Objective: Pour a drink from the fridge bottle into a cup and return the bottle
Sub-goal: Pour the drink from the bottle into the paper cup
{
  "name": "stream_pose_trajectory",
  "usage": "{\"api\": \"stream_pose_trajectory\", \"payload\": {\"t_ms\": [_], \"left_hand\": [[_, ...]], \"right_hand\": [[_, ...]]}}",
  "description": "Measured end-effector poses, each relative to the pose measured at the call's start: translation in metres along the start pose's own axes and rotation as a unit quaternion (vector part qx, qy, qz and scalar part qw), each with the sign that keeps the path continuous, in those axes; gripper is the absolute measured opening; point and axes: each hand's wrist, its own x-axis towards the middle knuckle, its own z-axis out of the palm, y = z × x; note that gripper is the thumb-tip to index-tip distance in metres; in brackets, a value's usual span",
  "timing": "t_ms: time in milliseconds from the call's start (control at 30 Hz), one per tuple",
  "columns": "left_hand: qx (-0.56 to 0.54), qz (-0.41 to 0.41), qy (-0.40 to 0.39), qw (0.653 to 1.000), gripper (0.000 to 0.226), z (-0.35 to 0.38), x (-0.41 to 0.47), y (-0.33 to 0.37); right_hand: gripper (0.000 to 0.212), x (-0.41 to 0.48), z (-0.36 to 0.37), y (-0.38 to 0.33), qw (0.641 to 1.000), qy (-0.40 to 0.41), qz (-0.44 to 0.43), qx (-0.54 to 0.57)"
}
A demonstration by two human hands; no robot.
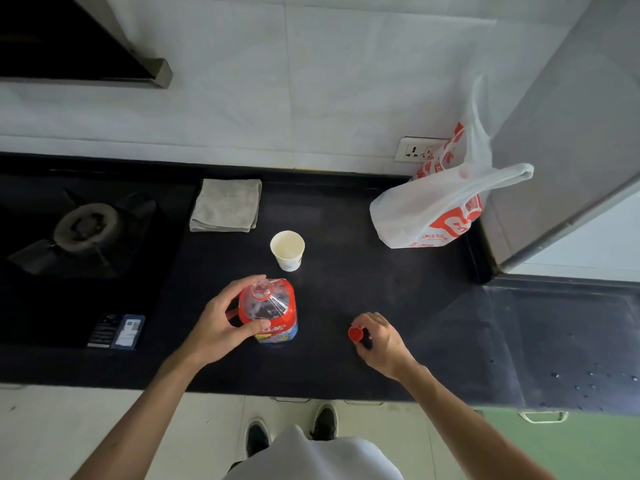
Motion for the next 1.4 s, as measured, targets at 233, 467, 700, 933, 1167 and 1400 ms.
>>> {"api": "stream_pose_trajectory", "payload": {"t_ms": [233,467,700,933,1167,1400], "left_hand": [[0.013,0.004,0.005,1.000,0.071,-0.001,0.002,-0.005],[0.034,0.015,0.012,0.999,0.071,0.000,0.002,-0.006],[0.044,0.003,0.021,0.999,0.073,0.002,0.004,-0.008],[0.063,0.018,0.021,0.998,0.074,0.003,0.004,-0.011],[0.080,0.023,0.011,0.996,0.077,0.002,0.004,-0.012],[0.092,0.040,-0.041,0.994,0.086,-0.005,0.009,-0.017]], "right_hand": [[0.066,0.028,-0.010,-0.020,0.997,-0.007,0.069,0.041],[0.094,0.117,-0.010,-0.060,0.994,-0.013,0.049,0.097],[0.107,0.180,0.011,-0.085,0.989,-0.021,0.065,0.132],[0.095,0.193,0.031,-0.091,0.982,-0.023,0.089,0.162],[0.082,0.191,0.025,-0.087,0.980,0.023,0.082,0.179],[0.082,0.159,-0.007,-0.086,0.975,0.070,0.071,0.198]]}}
